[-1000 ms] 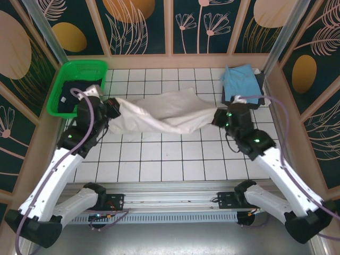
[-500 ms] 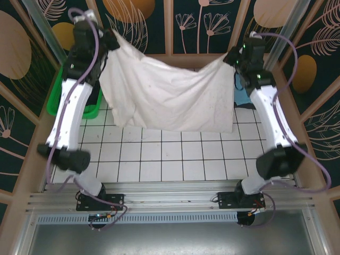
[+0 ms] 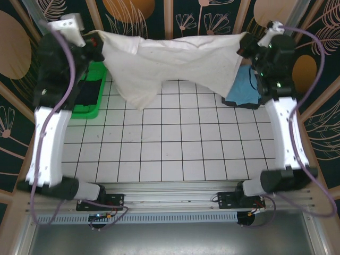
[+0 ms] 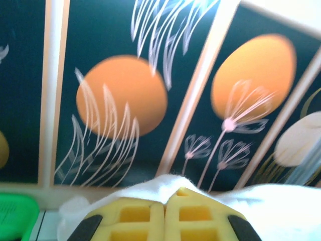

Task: Fold and stack the t-shirts

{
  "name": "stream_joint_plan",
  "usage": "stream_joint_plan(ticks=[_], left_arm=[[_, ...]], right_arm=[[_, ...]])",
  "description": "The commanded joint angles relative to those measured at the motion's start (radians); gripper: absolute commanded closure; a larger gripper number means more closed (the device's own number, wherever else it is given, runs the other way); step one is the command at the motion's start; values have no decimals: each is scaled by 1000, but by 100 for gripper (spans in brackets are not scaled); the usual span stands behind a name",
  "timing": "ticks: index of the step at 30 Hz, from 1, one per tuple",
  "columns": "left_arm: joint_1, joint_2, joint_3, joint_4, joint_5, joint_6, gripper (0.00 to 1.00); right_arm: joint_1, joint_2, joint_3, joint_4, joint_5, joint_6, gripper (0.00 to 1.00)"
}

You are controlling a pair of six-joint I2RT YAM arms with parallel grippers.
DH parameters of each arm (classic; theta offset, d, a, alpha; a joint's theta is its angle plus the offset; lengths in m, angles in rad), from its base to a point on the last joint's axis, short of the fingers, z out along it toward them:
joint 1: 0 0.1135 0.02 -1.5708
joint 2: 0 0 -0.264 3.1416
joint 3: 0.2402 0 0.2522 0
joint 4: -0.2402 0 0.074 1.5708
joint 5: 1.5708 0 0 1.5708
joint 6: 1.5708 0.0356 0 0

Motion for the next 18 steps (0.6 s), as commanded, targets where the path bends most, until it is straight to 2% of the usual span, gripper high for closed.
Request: stream_joint_plan(ticks=[1,4,6,9,11,13,16,18], left_arm=[[2,-104,-172,169,75,-22,100],[2,-289,-521,302,78,-109,100],[2,-388,-762,375,109,-185,100],[-3,-489,-1108,439,235,-337,100],[-23,-567,-1288,448,244,-427,100],[-49,-658,-1403,378,191,-502,100],[-61,-761,-1465,203,115,-567,98],[-62,-804,-1497,154,111,-609,83]], right_arm=[[-11,-135,-230,141,-35,4,100],[-9,-264,-527,216,-92,52,100],[-7,-314,-691,202,-119,81,100],[-7,-409,-916,151,-75,136,100],[-8,-471,-1014,108,-53,151,100],[-9,-501,-1035,2,-14,160,100],[-9,-515,-1036,-150,10,159,99],[-9,-525,-1044,-210,43,155,91]])
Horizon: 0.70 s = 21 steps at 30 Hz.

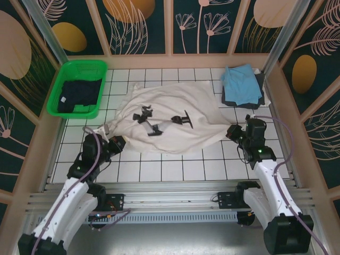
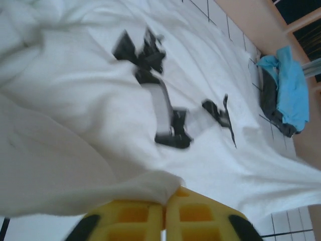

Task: Fold and stack the t-shirts

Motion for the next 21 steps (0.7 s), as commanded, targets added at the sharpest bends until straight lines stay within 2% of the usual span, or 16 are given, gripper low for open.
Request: stream_joint_plan(ticks=[1,2,3,4,8,10,12,14,17,19,21], left_arm=[[-2,-83,-13,-26,-27,-146,76],[-3,-92,-22,-29,-26,-162,69],[-2,-101,-29,-35,-32,-177,55],[-3,-110,-26,-40,-48,-184,50],[-3,-87,28,-52,-136,-151,42],[-2,-5,54,-9,-176,-119,40],[-3,139,84,65,-178,-81,38],[-2,324,123,169,-129,-51,40],[-3,623,237,309,-65,-15,46],[-2,795,333,348,-60,23,49],[-1,965,466,300,-122,64,49]], right_arm=[[2,-35,8,-121,87,18,84],[1,-40,9,-128,87,22,76],[1,-44,14,-125,71,23,70],[1,-44,26,-127,64,27,66],[10,-44,79,-107,64,31,59],[26,-44,111,-81,70,25,58],[65,-36,120,-25,80,31,56],[128,7,120,35,73,33,55],[246,154,134,114,123,19,51],[287,270,142,177,111,12,50],[309,373,141,248,93,12,50]])
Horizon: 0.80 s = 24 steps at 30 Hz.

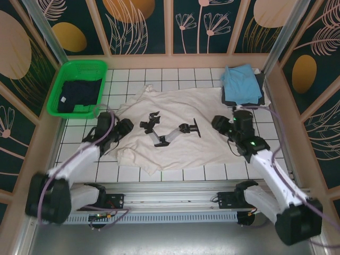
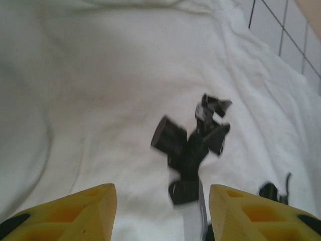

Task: Fold and stack the t-shirts

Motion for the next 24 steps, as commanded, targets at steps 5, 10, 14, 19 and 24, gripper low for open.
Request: stream_joint_plan(ticks=[5,10,14,19,24], left_arm=[[25,477,399,-6,-64,136,53],[32,687,643,-109,-99,165,55],[53,779,815,-182,-111,185,55],[63,851,964,-266,-92,213,58],[64,948,1128,-342,-153,235,50]], right_arm=[[62,292,-2,217,0,-3,50],[76,380,-40,273,-20,10,50],[78,404,-73,291,-20,13,50],[81,436,-135,329,-15,24,50],[83,480,-180,376,-35,47,51]])
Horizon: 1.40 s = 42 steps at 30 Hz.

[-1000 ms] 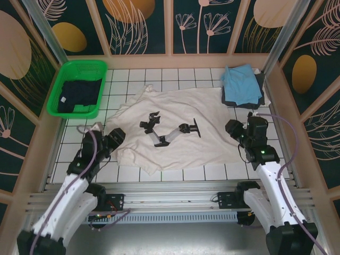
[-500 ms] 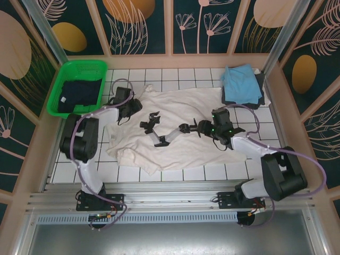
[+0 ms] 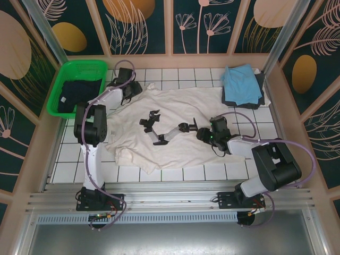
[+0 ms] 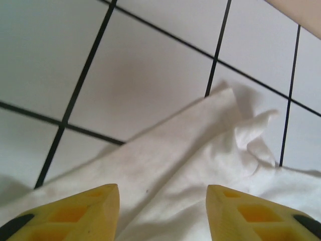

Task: Fold and stack the t-shirts

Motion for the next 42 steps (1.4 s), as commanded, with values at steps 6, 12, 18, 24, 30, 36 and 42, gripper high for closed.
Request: stream_joint_plan(ticks=[6,12,18,24,30,36,42], left_arm=[[3,266,330,-200,-21,72,54],[1,286,308,-202,-62,95,55],[1,288,267,-183,-102,121,72],[1,292,276,-187,-102,151,97],[2,279,360,-253,-181,190,100],[2,203,419,-307,-228,204,100],[0,121,238,-262,-208,187,65]], right_arm=[[16,41,-55,22,-19,29,51],[16,37,-55,20,-12,24,51],[16,56,-53,31,-17,23,51],[15,56,-48,26,-11,20,52],[15,53,-44,27,-7,17,52],[15,58,-48,37,-14,17,52],[15,63,-77,65,-20,29,52]])
